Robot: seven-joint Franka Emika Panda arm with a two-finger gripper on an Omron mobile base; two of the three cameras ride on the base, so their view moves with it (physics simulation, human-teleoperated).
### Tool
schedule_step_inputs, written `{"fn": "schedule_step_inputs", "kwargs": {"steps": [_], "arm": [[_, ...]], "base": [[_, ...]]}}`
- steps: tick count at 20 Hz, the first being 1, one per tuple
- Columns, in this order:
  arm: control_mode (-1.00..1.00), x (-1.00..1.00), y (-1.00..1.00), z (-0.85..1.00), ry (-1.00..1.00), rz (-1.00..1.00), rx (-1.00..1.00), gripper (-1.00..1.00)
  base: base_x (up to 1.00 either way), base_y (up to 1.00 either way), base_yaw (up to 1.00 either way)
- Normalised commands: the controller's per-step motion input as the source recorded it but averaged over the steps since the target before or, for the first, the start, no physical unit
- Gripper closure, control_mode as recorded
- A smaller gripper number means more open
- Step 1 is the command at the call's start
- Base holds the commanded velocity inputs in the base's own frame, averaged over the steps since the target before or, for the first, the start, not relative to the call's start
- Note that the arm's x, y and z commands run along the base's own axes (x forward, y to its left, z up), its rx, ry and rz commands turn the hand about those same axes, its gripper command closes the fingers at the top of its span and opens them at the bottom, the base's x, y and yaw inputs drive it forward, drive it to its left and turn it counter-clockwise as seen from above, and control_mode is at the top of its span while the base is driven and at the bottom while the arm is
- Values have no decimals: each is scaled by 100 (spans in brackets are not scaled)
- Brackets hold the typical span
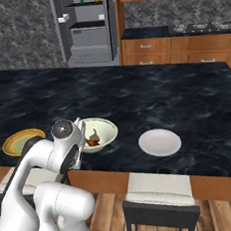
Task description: Pick the chicken drumstick and garlic from their plates and place them in the bowl. Then put the bowl in the fridge.
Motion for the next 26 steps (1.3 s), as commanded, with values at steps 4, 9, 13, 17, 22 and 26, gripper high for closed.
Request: {"fn": "schedule_step_inputs", "kwargs": {"steps": [4,9,13,17,22,26], "arm": [[100,0,0,0,0,0,0,100],[100,0,0,0,0,0,0,100],[100,0,0,0,0,0,0,100],[100,0,0,0,0,0,0,100],[100,0,0,0,0,0,0,100],[100,0,0,0,0,0,0,100]], "base": [[0,0,0],[-32,-5,3],[-77,-19,5],[-64,-22,0],[-27,-32,-5],[3,-72,-6]]}}
